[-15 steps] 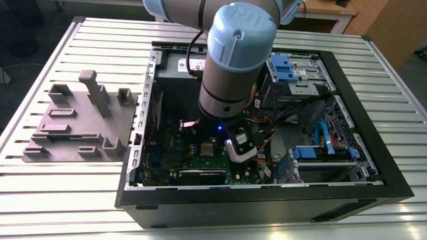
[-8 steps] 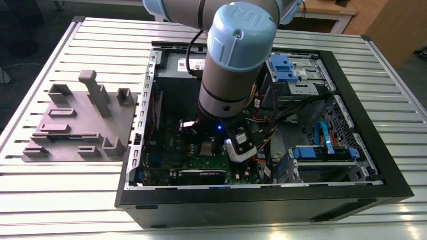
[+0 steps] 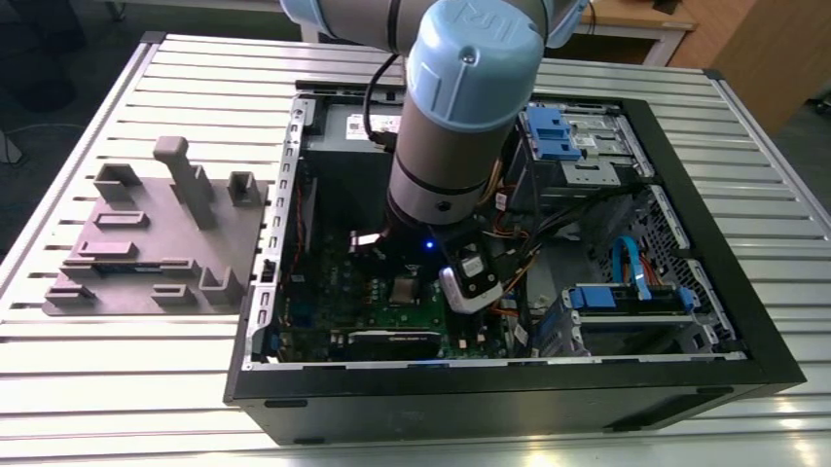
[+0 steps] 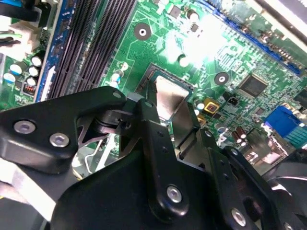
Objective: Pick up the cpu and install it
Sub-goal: 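Place the cpu into insertion slot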
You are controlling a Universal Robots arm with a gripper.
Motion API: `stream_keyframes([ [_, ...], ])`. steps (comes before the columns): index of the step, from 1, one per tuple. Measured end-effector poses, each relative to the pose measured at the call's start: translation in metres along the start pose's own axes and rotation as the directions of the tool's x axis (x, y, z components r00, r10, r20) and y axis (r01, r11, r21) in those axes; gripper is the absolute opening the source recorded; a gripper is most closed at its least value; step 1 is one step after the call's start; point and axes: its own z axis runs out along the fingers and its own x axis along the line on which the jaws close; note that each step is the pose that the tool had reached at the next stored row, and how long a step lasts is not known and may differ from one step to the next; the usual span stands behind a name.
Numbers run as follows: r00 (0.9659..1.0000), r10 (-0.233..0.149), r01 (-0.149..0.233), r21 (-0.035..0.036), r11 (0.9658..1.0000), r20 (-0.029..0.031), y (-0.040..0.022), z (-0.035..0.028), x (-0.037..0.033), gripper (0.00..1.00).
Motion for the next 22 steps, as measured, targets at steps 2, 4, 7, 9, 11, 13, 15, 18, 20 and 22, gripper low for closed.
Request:
stream_keyframes([
  [2, 1.0000, 0.000, 0.000, 0.0002, 1.0000, -0.0001, 0.0000, 0.0000, 0.0002, 0.40],
  [4, 1.0000, 0.000, 0.000, 0.0002, 1.0000, -0.0001, 0.0000, 0.0000, 0.0003, 0.40],
  [7, 1.0000, 0.000, 0.000, 0.0003, 1.0000, 0.0000, 0.0000, 0.0000, 0.0003, 0.42],
  [9, 1.0000, 0.001, -0.001, 0.0002, 1.0000, 0.0000, 0.0001, 0.0000, 0.0003, 0.42],
  [11, 1.0000, 0.004, -0.004, -0.0001, 1.0000, 0.0003, 0.0001, 0.0005, 0.0005, 0.48],
  [13, 1.0000, 0.007, -0.007, -0.0004, 1.0000, 0.0007, 0.0001, 0.0012, 0.0006, 0.48],
  [15, 0.9999, 0.011, -0.011, -0.0007, 0.9999, 0.0010, 0.0001, 0.0021, 0.0006, 0.55],
  [18, 0.9999, 0.013, -0.013, -0.0009, 0.9999, 0.0013, 0.0000, 0.0041, 0.0004, 0.61],
  [20, 0.9999, 0.014, -0.014, -0.0009, 0.9999, 0.0014, -0.0001, 0.0052, 0.0004, 0.61],
  [22, 0.9999, 0.014, -0.014, -0.0008, 0.9999, 0.0014, 0.0000, 0.0052, 0.0004, 0.60],
])
